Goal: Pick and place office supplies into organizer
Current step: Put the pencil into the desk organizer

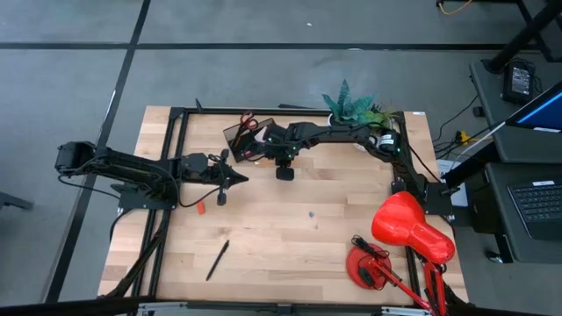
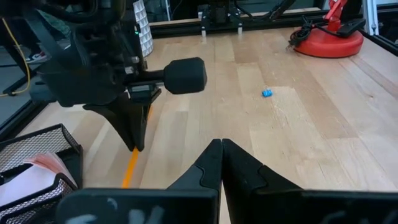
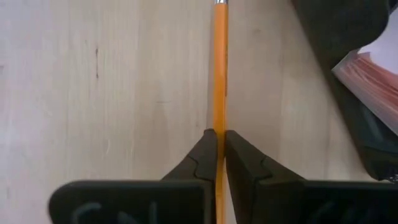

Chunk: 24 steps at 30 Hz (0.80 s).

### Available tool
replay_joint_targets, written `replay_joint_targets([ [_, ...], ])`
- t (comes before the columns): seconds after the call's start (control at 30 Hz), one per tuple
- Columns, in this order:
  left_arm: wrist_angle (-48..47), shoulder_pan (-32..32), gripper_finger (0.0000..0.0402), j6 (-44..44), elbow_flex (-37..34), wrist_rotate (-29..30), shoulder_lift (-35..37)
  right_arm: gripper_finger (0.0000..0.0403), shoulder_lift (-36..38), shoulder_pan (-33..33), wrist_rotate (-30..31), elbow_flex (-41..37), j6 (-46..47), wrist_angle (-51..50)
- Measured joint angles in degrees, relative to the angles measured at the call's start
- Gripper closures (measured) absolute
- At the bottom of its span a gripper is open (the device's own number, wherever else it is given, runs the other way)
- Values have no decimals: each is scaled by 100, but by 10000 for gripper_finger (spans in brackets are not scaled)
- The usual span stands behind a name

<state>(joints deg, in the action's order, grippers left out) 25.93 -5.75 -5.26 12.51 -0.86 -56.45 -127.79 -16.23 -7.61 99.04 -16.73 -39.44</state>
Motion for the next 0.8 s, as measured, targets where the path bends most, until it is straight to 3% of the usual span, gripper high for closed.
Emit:
replay_joint_targets([
  [0.53, -13, -1, 396, -58, 2, 9, 1026, 380, 417, -7, -1, 0, 10, 123],
  [0.8, 46, -1, 396, -290, 2, 625, 1457, 380, 811, -7, -2, 0, 2, 341],
])
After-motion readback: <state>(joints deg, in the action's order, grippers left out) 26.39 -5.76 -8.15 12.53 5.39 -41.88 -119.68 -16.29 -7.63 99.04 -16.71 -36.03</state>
